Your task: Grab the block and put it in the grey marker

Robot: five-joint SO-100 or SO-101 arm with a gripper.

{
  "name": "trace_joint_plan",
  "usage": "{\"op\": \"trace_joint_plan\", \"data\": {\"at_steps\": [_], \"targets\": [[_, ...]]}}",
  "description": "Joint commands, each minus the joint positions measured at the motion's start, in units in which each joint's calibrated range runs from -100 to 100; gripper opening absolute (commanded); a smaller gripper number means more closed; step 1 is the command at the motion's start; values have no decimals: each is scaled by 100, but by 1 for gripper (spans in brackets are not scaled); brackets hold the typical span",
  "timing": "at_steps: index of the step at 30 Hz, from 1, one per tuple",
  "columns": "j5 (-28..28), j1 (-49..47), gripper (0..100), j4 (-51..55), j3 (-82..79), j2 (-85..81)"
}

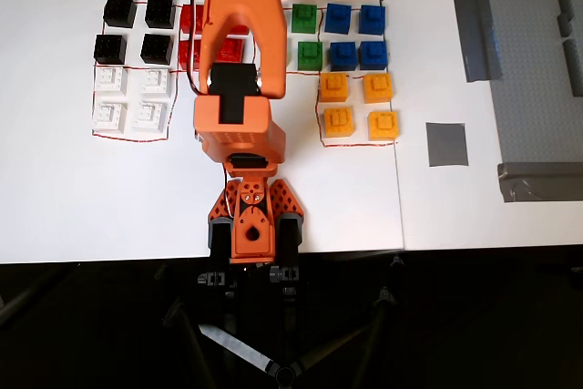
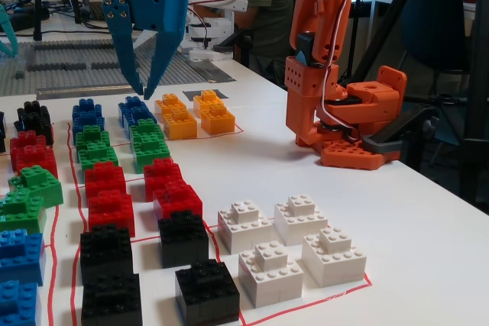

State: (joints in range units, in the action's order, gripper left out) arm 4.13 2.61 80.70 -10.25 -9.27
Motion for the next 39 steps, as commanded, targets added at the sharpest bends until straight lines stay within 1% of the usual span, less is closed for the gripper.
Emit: {"op": "trace_joint_plan", "data": {"at_steps": [1,39], "targets": [[39,-20,0,-12,431,-498],[34,55,0,13,440,-498]]}}
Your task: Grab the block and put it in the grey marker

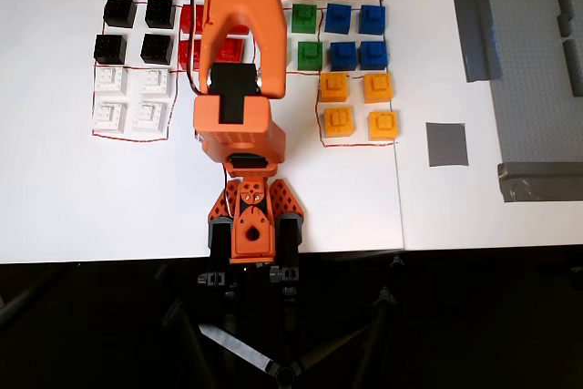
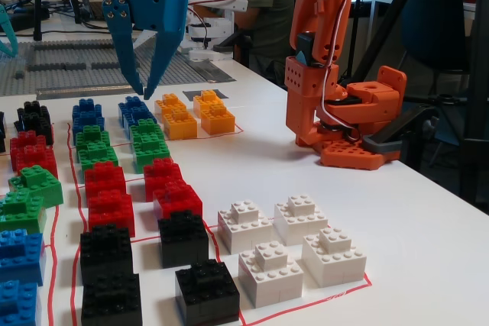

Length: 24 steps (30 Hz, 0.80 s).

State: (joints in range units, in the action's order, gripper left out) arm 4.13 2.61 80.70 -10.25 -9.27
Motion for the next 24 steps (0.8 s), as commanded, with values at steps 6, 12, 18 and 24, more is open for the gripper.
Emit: {"op": "trace_joint_plan", "data": {"at_steps": [6,12,18,24], "targets": [[49,14,0,13,431,-506],[68,-53,0,37,431,-523],[239,-361,0,37,521,-506],[484,-918,0,143,739,-411]]}}
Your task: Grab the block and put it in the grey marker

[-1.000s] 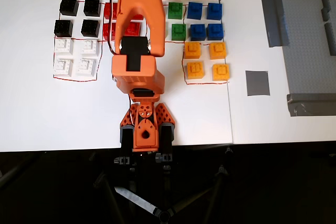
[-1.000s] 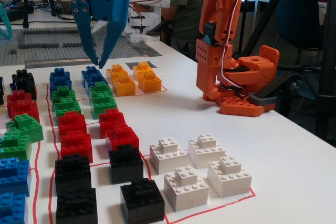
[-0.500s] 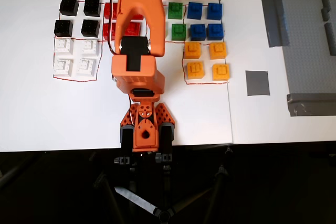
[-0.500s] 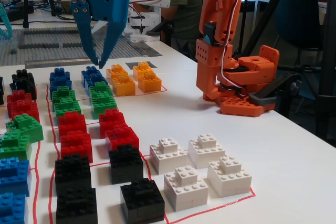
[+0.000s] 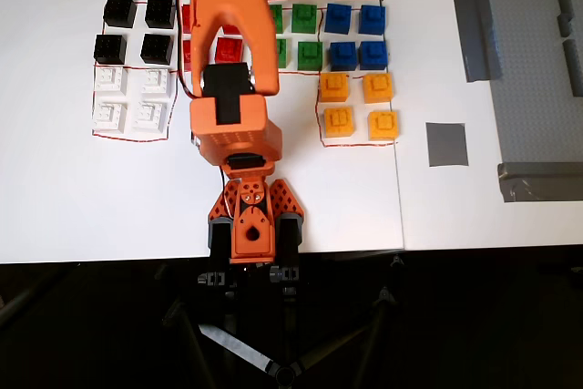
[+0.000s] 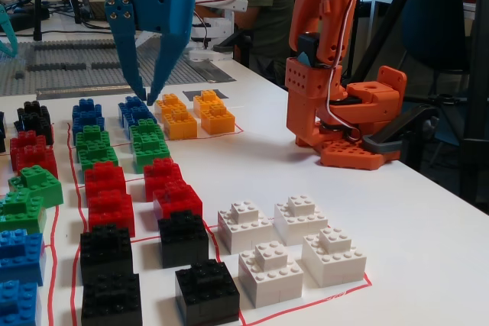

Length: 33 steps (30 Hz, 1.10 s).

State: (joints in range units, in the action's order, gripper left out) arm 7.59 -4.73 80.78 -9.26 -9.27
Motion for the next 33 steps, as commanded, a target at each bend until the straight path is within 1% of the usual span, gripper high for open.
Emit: {"op": "trace_joint_plan", "data": {"at_steps": [1,4,11,17,20,24,30,33], "targets": [[176,-276,0,192,695,-377],[327,-575,0,388,885,-282],[1070,-1332,0,1098,1312,-299],[1177,-1973,0,1425,1094,-912],[1192,-2139,0,1457,786,-1258],[1333,-2355,0,1408,-4,-1948],[1788,-2580,0,1359,-1284,-2656],[1963,-2813,0,1180,-1638,-2941]]}}
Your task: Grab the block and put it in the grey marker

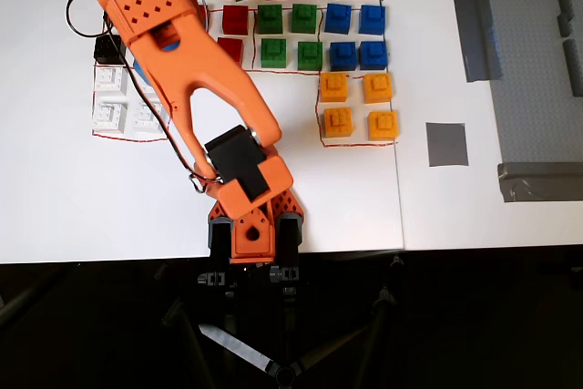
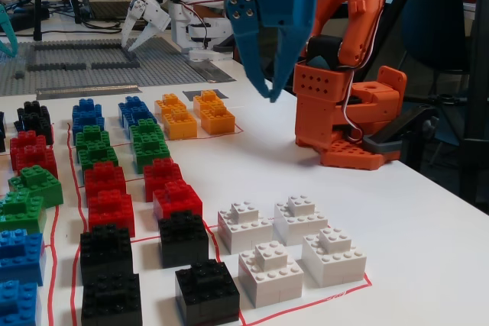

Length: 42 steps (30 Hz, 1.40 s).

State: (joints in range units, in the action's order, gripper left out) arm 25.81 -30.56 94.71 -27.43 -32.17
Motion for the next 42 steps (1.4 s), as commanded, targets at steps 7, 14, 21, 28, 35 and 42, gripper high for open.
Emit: {"op": "trace_joint_plan", "data": {"at_steps": [7,14,21,28,35,42], "targets": [[190,-796,0,-434,87,-582],[352,-1137,0,-1038,-76,-64],[440,-1503,0,-1316,96,747],[508,-1586,10,-1568,142,1214],[537,-1520,24,-1568,-203,989],[581,-1578,26,-1430,-457,963]]}}
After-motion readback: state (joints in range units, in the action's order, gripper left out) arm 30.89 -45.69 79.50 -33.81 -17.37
